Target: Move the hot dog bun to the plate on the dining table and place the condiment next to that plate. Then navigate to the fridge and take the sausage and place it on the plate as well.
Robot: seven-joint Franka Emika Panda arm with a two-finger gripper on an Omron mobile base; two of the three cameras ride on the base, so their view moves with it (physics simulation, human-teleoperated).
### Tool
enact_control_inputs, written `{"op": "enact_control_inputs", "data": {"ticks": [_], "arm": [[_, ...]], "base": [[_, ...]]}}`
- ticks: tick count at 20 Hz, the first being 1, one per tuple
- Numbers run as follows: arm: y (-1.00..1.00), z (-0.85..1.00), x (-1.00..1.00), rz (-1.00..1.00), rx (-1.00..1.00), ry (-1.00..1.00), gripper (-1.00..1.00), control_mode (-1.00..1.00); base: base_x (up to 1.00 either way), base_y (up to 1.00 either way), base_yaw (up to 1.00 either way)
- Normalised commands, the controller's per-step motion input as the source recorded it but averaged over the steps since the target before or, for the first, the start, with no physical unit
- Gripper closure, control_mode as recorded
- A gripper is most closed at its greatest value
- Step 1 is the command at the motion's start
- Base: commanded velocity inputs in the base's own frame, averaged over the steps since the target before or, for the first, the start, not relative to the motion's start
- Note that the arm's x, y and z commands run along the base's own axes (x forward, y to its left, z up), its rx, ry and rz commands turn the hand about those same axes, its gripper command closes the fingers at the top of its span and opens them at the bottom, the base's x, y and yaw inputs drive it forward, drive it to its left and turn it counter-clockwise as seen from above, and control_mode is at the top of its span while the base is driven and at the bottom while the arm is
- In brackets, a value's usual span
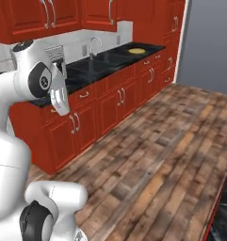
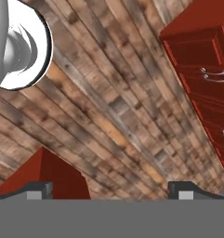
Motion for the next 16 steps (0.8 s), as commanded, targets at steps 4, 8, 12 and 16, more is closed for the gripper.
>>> {"op": "enact_control_inputs", "data": {"ticks": [4,8,12,16], "arm": [[0.00,0.00,0.00,0.00,0.00,0.00,-1.00,1.00],[0.00,0.00,0.00,0.00,0.00,0.00,-1.00,1.00],[0.00,0.00,0.00,0.00,0.00,0.00,-1.00,1.00],[0.00,0.00,0.00,0.00,0.00,0.00,-1.00,1.00]], "base": [[1.00,0.00,-0.38],[1.00,-0.01,-0.27],[1.00,-0.01,-0.21],[1.00,0.00,-0.24]]}}
